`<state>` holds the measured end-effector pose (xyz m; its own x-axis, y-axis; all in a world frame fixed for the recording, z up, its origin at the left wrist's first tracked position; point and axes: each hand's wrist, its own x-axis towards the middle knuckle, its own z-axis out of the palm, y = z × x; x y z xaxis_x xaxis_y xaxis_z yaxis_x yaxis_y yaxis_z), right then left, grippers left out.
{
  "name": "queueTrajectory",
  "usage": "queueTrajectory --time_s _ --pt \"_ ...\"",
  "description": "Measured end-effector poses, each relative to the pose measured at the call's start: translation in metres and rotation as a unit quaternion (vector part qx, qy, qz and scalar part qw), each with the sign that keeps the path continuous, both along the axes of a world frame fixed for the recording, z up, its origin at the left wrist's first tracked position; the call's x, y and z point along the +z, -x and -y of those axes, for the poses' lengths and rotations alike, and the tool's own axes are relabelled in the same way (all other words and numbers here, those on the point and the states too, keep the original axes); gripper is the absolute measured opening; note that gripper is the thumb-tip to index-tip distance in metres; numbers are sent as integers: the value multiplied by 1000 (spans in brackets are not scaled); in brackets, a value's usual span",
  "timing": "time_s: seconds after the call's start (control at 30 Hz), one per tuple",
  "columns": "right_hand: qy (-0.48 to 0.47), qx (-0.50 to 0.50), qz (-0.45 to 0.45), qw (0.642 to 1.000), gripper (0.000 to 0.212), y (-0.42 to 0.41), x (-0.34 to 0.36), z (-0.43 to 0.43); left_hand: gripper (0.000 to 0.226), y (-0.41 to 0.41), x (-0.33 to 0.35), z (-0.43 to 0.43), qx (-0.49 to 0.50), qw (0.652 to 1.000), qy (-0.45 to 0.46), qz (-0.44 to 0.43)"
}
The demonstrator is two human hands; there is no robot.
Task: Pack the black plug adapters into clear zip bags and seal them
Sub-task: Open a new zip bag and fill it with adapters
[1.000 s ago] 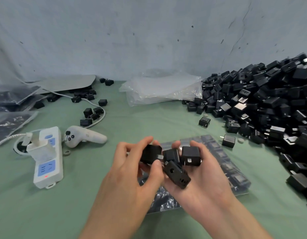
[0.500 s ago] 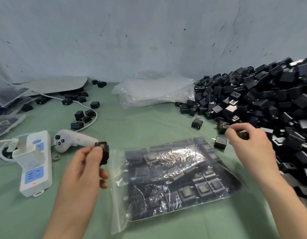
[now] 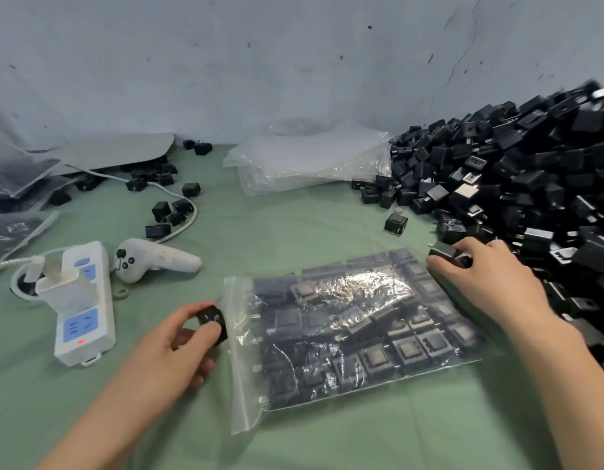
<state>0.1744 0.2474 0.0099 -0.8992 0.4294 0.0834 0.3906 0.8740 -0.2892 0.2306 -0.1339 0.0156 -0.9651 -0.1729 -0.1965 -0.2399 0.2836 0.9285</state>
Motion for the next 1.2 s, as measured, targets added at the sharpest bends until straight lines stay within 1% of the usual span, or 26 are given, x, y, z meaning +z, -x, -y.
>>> queueTrajectory --time_s 0.07,0.1,0.13,0.17,0.2,0.23,0.27,0.33,0.37,0.4,0.43,0.5,0.53,0.67,0.73,0.77,0.83,0.93,1.0,1.03,1.13,1.2 --pt "61 4 -48 997 63 -4 8 2 15 -4 0 0 -22 1000 6 5" --pt "111 21 -69 991 58 -6 15 4 13 -4 1 -1 -20 1000 -12 13" --pt "187 47 -87 977 51 -10 23 8 10 -4 1 -3 -11 999 -42 26" --pt "281 83 -91 952 49 -14 32 12 8 -3 1 -4 3 996 -79 40" --pt "373 127 -70 916 49 -20 40 15 9 -2 0 -5 15 992 -116 54" --pt "440 180 -21 880 51 -26 47 18 12 -2 0 -7 21 987 -146 66" --pt "480 235 47 844 55 -33 52 20 15 -2 0 -8 21 983 -165 74" --pt "516 328 191 768 59 -46 59 30 19 -4 -1 -10 15 978 -191 79" --pt "517 356 243 740 54 -51 59 36 20 -5 -1 -10 11 975 -206 79" --pt "510 379 275 721 46 -54 59 42 20 -6 -2 -10 7 973 -217 79" --pt "498 399 289 713 36 -56 58 49 20 -7 -2 -10 3 971 -226 78" --pt "483 411 288 717 23 -57 55 65 22 -11 -1 -12 -3 966 -246 75" --pt "481 400 276 730 23 -57 53 71 22 -12 -1 -13 -2 964 -256 72" --pt "450 326 208 805 37 -56 51 83 23 -15 -1 -17 26 961 -270 49" --pt "400 318 200 836 42 -57 53 86 20 -14 -2 -15 43 959 -279 41" --pt "377 320 200 846 45 -58 54 87 18 -13 -2 -14 44 958 -281 40" --pt "367 333 207 844 42 -61 53 92 14 -12 -1 -14 32 953 -298 47" --pt "393 344 192 831 32 -64 50 101 21 -13 0 -18 7 941 -331 67" --pt "392 347 173 834 27 -64 48 105 16 -12 -3 -19 8 938 -339 70" --pt "391 346 164 837 25 -63 45 107 21 -13 -4 -17 10 938 -339 67" --pt "396 324 117 851 30 -62 37 114 32 -16 -3 -14 -7 946 -318 55" --pt "401 322 85 853 33 -61 32 118 35 -18 -2 -13 -34 948 -312 57"
